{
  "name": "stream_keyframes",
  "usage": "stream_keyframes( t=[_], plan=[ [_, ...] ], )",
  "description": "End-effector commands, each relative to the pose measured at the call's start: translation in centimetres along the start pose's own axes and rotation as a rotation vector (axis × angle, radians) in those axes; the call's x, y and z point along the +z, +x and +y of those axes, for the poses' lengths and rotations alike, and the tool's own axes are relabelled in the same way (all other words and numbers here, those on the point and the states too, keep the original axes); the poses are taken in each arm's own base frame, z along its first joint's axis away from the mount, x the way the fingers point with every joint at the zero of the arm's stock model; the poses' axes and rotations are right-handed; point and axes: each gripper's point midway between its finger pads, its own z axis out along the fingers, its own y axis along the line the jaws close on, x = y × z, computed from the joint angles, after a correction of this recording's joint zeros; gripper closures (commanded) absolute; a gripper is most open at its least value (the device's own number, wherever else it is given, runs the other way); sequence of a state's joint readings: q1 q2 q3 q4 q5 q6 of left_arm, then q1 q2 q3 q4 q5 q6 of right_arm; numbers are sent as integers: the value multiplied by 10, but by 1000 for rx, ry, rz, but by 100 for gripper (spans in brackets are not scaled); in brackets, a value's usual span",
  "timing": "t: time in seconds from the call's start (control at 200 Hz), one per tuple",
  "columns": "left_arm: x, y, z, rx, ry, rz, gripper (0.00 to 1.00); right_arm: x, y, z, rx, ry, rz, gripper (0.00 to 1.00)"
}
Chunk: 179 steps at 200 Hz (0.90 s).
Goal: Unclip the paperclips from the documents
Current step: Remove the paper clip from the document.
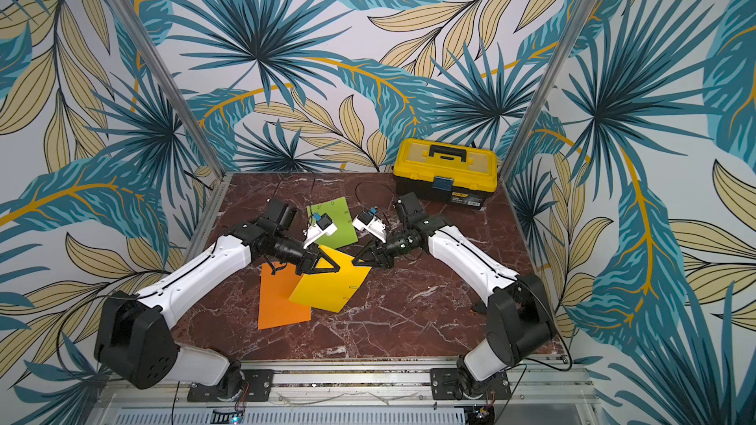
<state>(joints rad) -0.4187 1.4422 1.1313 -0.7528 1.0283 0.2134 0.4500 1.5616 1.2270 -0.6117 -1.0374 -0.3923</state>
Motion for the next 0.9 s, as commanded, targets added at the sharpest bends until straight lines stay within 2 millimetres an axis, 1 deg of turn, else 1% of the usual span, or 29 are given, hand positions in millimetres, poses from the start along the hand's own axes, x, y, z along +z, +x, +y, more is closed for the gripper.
stream_keyframes(
  t=[0.0,0.361,0.486,0.566,0.891],
  plan=[
    [0,-1,0,16,-7,7,100,1,-1,5,17,-30,3,87],
    [3,4,2,10,-24,27,100,1,-1,5,27,-33,4,86],
    [2,3,3,13,-29,27,100,1,0,3,35,-32,6,92],
    [2,4,3,10,-30,29,100,1,1,3,37,-29,11,93],
    [3,6,5,6,-40,33,100,-2,0,-1,41,-9,3,93]
  ],
)
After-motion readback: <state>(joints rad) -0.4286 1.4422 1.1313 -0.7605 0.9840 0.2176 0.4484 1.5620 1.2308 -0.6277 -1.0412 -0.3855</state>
